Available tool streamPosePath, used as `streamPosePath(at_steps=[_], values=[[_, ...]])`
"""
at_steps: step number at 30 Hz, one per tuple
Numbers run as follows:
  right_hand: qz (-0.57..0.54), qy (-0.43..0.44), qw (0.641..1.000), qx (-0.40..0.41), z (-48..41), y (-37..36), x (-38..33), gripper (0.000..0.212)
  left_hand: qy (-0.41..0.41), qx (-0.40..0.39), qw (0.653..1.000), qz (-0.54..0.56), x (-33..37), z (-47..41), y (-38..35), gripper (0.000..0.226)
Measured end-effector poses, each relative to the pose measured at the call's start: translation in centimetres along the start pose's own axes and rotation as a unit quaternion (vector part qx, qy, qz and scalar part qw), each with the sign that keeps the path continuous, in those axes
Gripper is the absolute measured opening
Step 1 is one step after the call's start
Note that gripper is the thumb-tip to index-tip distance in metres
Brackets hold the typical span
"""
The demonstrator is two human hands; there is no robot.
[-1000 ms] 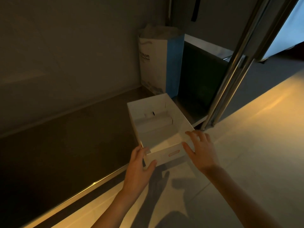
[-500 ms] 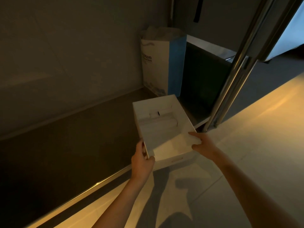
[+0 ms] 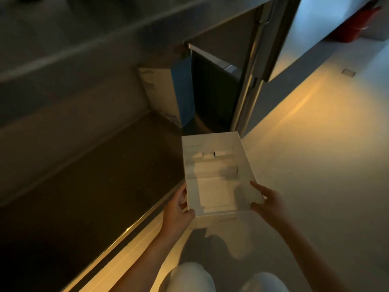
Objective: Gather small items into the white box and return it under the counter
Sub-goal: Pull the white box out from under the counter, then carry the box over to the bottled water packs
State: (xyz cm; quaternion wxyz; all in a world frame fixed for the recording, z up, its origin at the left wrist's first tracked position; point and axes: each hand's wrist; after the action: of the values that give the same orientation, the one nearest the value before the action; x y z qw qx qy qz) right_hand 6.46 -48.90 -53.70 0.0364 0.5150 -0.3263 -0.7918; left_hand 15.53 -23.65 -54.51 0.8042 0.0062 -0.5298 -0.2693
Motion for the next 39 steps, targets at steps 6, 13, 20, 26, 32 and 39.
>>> streamPosePath(at_steps=[6,13,20,26,32,39], values=[[-0.02,-0.059,0.993,0.101,10.4,11.4,-7.2,0.075,-0.013,-0.103,0.994,-0.035,13.6,8.6,0.0,0.089],[-0.069,-0.095,0.975,0.188,22.2,24.0,-18.1,0.074,-0.048,-0.185,0.981,-0.029,30.2,20.1,1.2,0.08],[-0.073,-0.087,0.962,0.247,30.7,33.4,-28.7,0.074,-0.081,-0.235,0.969,-0.011,42.8,28.7,3.1,0.079],[-0.073,-0.064,0.947,0.307,33.8,37.7,-35.8,0.074,-0.143,-0.259,0.955,-0.022,49.7,31.0,4.9,0.084],[-0.065,-0.045,0.921,0.382,35.3,38.2,-40.1,0.073,-0.208,-0.304,0.929,-0.016,54.2,31.5,6.9,0.084],[-0.061,-0.05,0.904,0.421,35.6,36.8,-41.8,0.071,-0.252,-0.341,0.905,-0.011,55.5,29.1,7.5,0.087]])
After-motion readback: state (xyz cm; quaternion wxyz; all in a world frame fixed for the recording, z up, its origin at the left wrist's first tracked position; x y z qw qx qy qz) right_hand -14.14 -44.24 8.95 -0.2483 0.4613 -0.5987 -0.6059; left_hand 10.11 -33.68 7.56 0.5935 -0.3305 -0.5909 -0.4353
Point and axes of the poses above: each hand's wrist, its own z-axis away from the middle knuckle, its own y-axis out of the back of the hand, x = y × z, and after that the axes turned 8 degrees about y, right-handed
